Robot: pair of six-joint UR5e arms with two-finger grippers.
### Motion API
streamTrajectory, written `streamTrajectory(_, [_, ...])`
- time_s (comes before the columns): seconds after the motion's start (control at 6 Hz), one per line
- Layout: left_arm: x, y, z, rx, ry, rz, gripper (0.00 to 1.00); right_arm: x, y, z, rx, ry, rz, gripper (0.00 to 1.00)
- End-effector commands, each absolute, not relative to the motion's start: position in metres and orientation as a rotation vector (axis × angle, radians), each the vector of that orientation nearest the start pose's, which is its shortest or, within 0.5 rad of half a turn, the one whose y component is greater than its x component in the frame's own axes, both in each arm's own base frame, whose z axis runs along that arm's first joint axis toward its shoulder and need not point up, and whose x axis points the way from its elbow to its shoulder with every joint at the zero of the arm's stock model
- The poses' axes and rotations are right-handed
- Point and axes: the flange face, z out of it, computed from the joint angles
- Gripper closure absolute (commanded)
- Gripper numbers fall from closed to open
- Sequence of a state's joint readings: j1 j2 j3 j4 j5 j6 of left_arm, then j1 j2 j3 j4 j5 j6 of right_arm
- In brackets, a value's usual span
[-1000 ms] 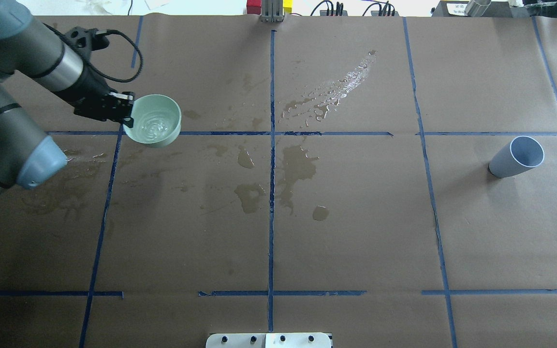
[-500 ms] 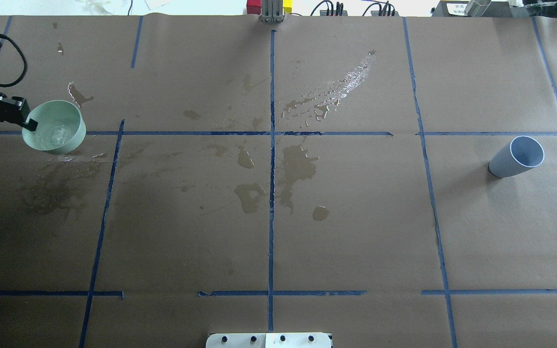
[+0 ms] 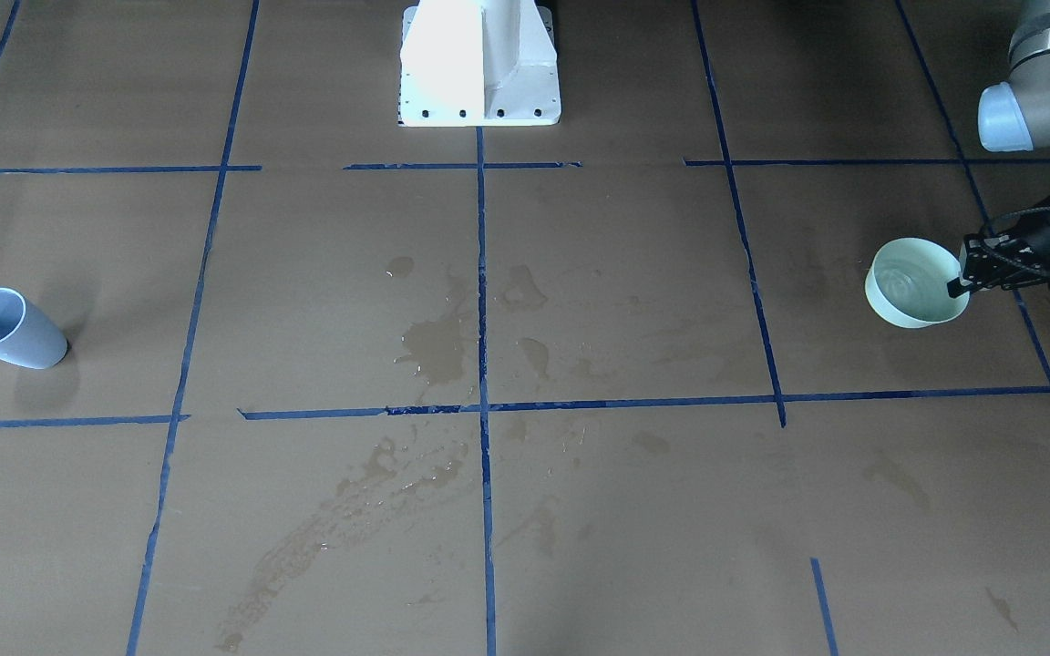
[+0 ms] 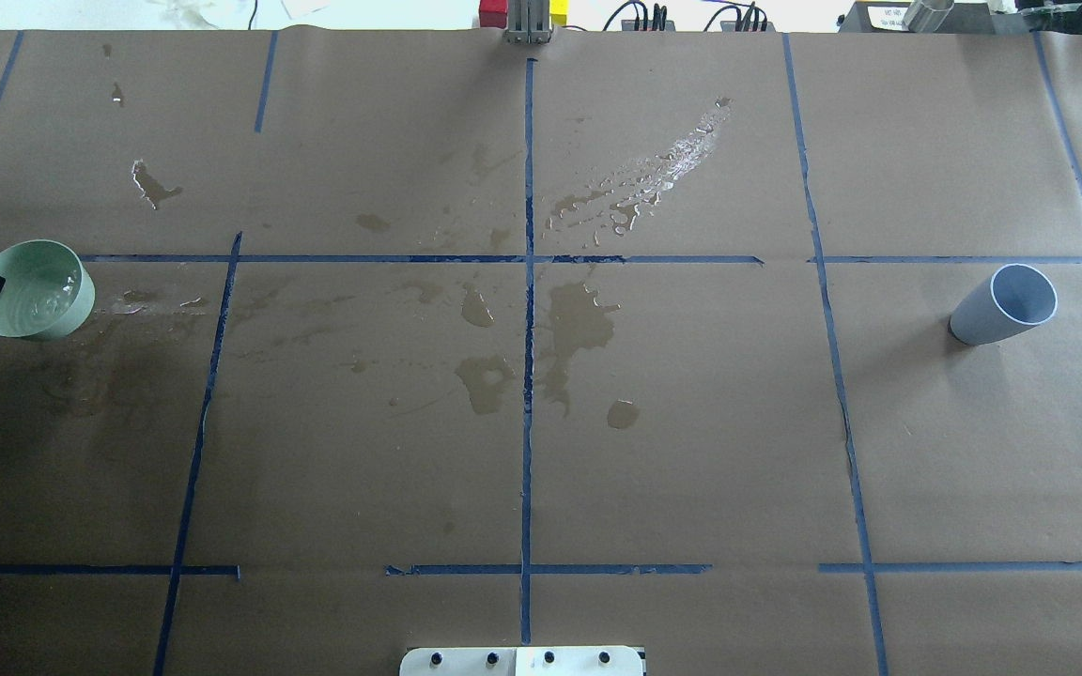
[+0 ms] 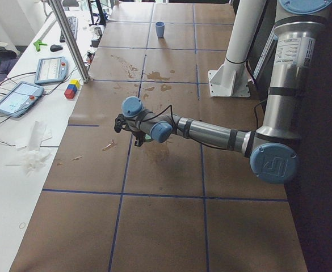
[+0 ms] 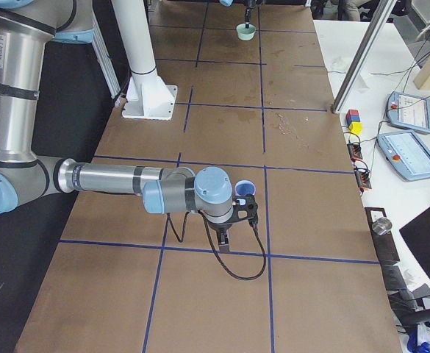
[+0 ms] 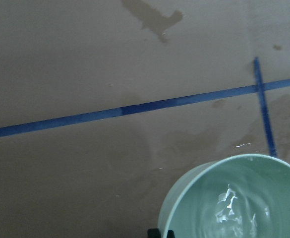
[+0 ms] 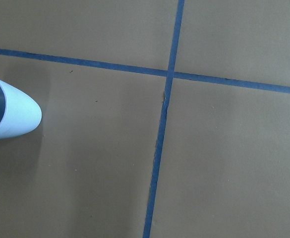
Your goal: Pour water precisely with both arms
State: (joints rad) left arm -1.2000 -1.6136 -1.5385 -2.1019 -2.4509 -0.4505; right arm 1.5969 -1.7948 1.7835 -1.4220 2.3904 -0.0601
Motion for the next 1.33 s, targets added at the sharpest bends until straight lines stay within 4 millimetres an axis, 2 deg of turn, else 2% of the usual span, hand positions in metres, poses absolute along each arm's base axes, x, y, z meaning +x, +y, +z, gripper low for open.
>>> streamTrajectory(0.0, [0.139, -0.509, 0.625, 0.130, 1.011, 0.113, 1.00, 0.071, -0.404, 0.635, 0.165, -0.813, -0.088, 0.00])
streamTrajectory(0.33, [0.140, -0.508, 0.637, 0.106, 1.014, 0.075, 1.00, 0.071, -0.404, 0.635, 0.165, -0.812, -0.088, 0.00])
streamTrajectory(0.67, [0.158, -0.502, 0.643, 0.078, 1.010, 0.102, 1.00, 0.071, -0.404, 0.635, 0.167, -0.811, -0.091, 0.00])
streamTrajectory(1.0, [0.174, -0.496, 0.644, 0.061, 1.010, 0.130, 0.94, 0.071, -0.403, 0.635, 0.165, -0.811, -0.091, 0.00])
streamTrajectory(1.17, [0.178, -0.495, 0.644, 0.058, 1.012, 0.136, 0.71, 0.071, -0.403, 0.635, 0.165, -0.811, -0.091, 0.00])
